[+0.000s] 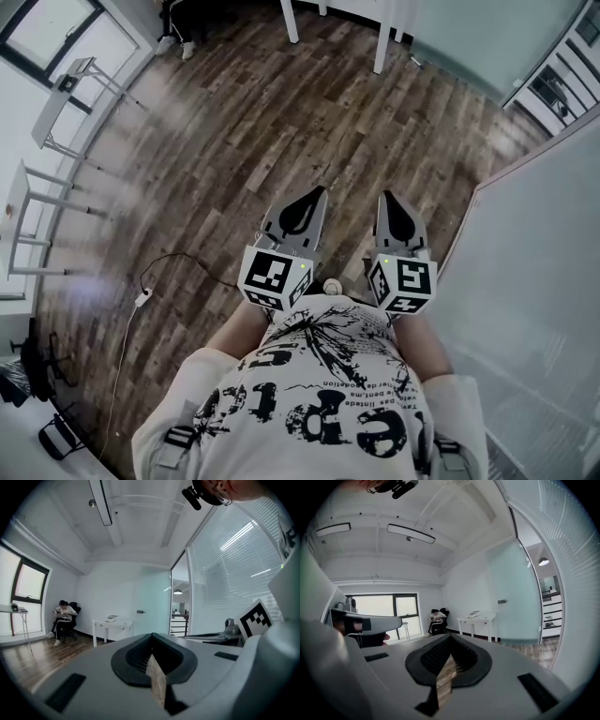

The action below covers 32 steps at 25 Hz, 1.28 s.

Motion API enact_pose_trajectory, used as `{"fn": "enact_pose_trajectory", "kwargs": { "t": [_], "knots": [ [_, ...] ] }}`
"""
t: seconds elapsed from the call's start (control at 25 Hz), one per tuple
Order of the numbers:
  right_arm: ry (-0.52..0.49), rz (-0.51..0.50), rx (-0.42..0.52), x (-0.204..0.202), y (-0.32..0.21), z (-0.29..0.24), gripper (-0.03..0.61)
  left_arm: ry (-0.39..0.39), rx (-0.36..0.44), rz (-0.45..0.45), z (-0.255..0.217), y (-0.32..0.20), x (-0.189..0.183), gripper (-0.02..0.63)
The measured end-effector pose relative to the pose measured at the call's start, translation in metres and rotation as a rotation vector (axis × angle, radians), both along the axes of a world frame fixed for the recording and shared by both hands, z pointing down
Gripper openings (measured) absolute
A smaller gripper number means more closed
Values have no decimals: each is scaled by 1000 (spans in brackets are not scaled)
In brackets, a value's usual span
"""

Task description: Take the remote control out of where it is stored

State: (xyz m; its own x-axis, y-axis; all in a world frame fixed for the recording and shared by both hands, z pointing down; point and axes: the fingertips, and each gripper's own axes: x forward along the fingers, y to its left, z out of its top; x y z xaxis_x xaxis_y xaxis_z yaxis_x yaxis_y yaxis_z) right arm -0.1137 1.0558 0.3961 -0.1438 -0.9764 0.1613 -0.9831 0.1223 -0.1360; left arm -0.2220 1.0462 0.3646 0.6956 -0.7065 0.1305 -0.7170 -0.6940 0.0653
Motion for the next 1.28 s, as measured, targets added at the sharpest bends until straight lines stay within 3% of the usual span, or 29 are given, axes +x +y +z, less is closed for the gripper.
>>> {"fn": "enact_pose_trajectory", "kwargs": {
  "t": [0.44,0.68,0.92,1.28],
  "knots": [
    [-13,-35,-5,6,-6,1,1,-6,6,-47,-4,-18,9,9],
    [-27,-13,-58,13,-15,16,2,-8,11,-105,-1,-36,-3,9],
    [-45,6,-70,4,-63,15,1,-3,-83,-122,18,-89,-21,9],
    [-46,32,-105,-39,-168,10,1,41,-83,-59,11,-207,-59,9]
  ]
}}
